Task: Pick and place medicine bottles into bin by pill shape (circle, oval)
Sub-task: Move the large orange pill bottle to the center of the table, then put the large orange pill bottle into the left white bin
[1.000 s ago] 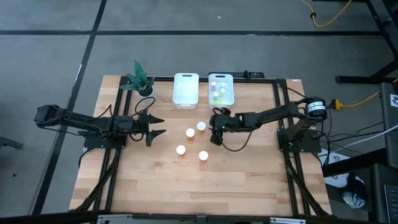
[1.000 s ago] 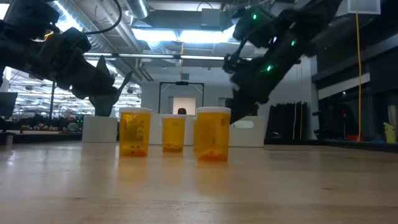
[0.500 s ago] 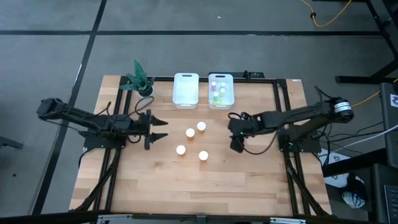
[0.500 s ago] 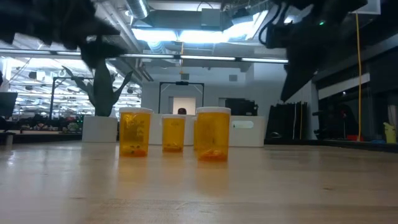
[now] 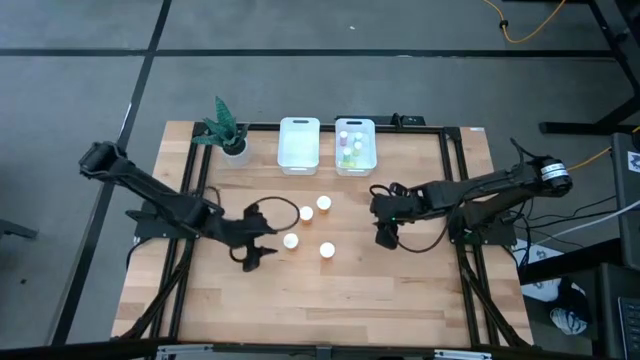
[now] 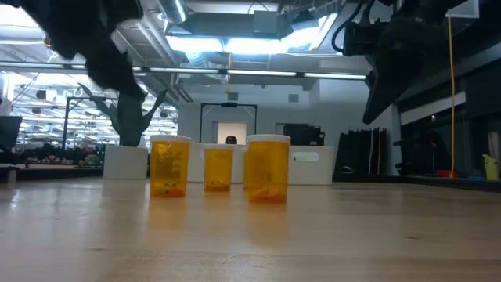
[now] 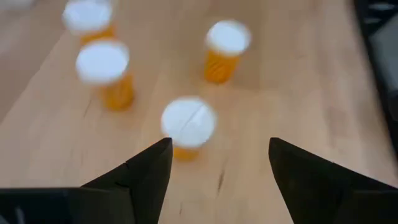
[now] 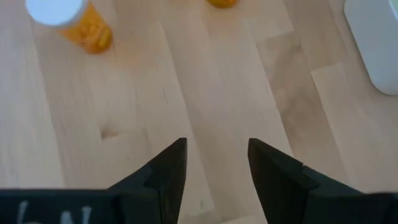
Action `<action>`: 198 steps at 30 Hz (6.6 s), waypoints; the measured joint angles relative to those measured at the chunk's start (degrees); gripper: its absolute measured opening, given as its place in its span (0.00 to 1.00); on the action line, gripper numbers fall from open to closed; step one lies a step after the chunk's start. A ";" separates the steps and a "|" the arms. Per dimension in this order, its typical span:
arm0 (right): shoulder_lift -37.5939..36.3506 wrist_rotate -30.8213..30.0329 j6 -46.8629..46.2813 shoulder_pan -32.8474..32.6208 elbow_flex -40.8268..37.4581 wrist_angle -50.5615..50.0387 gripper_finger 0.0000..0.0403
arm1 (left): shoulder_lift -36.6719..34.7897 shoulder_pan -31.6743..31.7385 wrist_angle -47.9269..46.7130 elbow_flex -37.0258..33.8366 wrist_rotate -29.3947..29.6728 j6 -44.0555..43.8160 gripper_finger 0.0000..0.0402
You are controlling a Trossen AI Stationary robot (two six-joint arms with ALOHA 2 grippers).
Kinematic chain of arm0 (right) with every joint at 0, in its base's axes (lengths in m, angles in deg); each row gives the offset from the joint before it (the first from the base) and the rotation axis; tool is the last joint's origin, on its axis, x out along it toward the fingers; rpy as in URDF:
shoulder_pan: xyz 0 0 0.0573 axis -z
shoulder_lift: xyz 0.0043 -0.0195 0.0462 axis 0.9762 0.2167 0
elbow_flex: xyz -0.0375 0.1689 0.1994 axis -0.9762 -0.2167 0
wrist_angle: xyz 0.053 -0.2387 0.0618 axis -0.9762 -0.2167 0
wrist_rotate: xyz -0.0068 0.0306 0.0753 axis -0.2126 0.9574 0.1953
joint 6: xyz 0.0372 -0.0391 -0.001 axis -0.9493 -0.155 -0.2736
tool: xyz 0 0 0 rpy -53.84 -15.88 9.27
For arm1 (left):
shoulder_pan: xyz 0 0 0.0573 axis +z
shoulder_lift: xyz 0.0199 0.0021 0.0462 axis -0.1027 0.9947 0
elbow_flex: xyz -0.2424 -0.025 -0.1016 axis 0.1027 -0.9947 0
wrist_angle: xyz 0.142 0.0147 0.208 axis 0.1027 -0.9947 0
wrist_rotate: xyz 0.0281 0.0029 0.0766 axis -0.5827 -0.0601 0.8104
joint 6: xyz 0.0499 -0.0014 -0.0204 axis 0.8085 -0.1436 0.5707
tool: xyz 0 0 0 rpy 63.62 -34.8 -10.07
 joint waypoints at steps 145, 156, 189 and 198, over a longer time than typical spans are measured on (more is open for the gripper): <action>25.79 -7.31 -1.88 2.85 -1.49 45.00 0.43 | 30.53 6.34 4.50 14.43 1.21 -0.12 0.64; 25.57 -5.86 1.18 3.13 -1.47 45.35 0.44 | 30.53 6.34 4.58 14.43 1.22 -0.12 0.64; 25.57 -1.21 1.71 9.91 -1.49 41.39 0.73 | 5.92 8.20 -17.72 15.63 18.73 7.49 0.64; 21.67 9.12 -2.13 9.75 -1.47 36.18 0.73 | 8.31 17.22 -17.92 15.63 19.47 8.75 0.64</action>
